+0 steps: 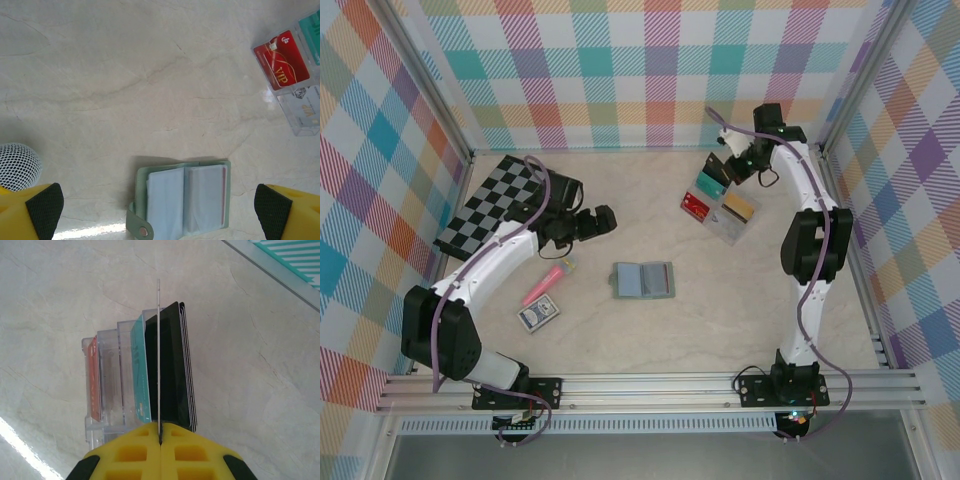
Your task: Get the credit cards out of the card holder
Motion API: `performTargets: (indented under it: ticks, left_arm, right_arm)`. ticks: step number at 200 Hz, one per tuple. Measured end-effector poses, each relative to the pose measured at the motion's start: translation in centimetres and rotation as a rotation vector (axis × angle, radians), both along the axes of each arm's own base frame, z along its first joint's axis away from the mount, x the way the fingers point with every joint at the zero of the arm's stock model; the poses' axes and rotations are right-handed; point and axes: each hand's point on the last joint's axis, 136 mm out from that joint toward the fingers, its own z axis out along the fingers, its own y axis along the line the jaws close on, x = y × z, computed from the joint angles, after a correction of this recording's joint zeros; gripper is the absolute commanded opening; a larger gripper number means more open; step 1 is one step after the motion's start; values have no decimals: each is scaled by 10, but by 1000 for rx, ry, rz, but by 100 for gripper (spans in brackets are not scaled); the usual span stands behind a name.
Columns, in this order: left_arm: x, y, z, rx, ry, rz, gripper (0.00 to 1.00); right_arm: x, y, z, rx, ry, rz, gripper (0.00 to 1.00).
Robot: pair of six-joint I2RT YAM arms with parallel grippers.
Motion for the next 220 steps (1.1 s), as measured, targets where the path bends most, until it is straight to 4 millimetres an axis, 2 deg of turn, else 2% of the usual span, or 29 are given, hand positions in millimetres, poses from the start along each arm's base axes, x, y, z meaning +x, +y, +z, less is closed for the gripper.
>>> performTargets:
  ticks: [78, 103, 149, 172, 220]
  left_arm:
    - [-4, -2, -6, -10, 21, -8, 100]
    - [-4, -2, -6, -11, 22, -8, 100]
    - [-5, -3, -6, -15, 24, -13, 100]
    - [-5, -3, -6, -15, 24, -14, 100]
    - [-5, -3, -6, -12, 22, -19, 100]
  right_arm:
    - [0, -4, -13, -49, 6, 46, 0]
    - [0, -4, -17, -54, 15, 55, 3]
    - [5, -3, -7, -53, -10, 55, 12]
    - [6, -3, -3, -53, -19, 57, 14]
    - [8, -3, -11, -52, -2, 55, 16]
